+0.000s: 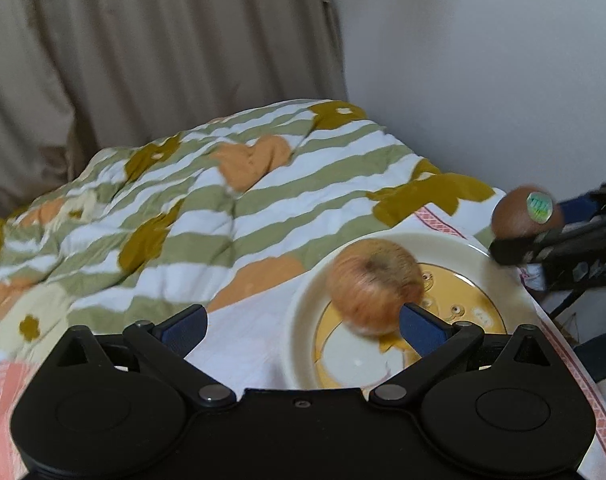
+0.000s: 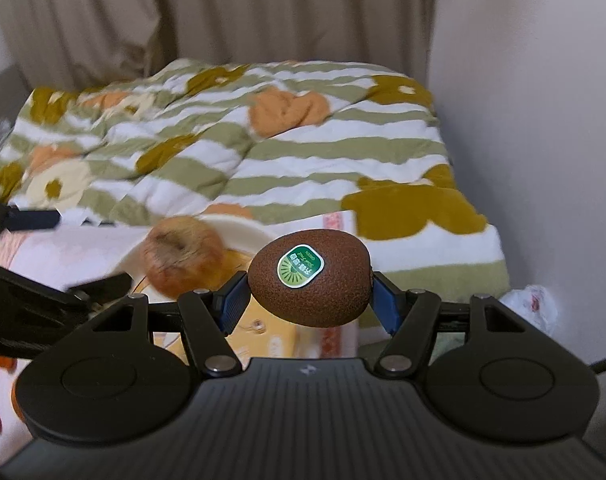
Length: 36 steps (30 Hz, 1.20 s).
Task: Organize fruits
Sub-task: 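Open both tools to release the apple and kiwi into the bowl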
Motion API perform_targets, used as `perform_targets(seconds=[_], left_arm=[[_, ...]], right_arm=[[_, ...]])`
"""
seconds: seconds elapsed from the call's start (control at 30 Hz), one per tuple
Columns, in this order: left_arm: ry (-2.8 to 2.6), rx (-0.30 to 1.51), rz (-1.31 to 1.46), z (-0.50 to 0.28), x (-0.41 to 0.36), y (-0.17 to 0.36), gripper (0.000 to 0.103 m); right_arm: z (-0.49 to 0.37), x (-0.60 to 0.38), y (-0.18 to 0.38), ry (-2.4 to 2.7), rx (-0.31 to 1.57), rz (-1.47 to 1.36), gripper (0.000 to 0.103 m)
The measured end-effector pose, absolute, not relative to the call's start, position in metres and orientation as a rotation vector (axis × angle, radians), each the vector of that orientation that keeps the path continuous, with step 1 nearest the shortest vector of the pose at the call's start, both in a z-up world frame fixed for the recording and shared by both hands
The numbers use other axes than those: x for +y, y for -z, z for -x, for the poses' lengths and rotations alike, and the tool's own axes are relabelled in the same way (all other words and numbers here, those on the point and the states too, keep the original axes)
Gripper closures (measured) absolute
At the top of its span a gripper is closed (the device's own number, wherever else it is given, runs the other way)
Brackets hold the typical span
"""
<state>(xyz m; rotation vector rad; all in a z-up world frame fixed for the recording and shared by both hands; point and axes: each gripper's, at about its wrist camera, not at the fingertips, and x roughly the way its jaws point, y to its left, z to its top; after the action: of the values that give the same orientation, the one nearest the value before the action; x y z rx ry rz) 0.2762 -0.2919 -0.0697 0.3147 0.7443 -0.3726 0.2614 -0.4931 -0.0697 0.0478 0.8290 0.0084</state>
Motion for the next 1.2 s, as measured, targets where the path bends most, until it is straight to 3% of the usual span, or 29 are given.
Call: perform_targets(seconds=[0.67,0.73,1.2], left_arm=[[0.263,0.770,-0.202,-0.239,-0.247,0.057,0.000],[0.254,0.771,-0.194,-0.237,-0.246,0.057,0.000],[0.184,0.704,-0.105,-0.186,-0.224,0.017,0.000]], right_arm=[[-0.274,-0.438,0.130,-0.104,0.868,0.214,0.021],[-0.268,-0.434,0.127,-0.107,0.835,0.241,0.000],[-0.217,-0.435,0.069,-0.121,0.733,0.193,0.000]])
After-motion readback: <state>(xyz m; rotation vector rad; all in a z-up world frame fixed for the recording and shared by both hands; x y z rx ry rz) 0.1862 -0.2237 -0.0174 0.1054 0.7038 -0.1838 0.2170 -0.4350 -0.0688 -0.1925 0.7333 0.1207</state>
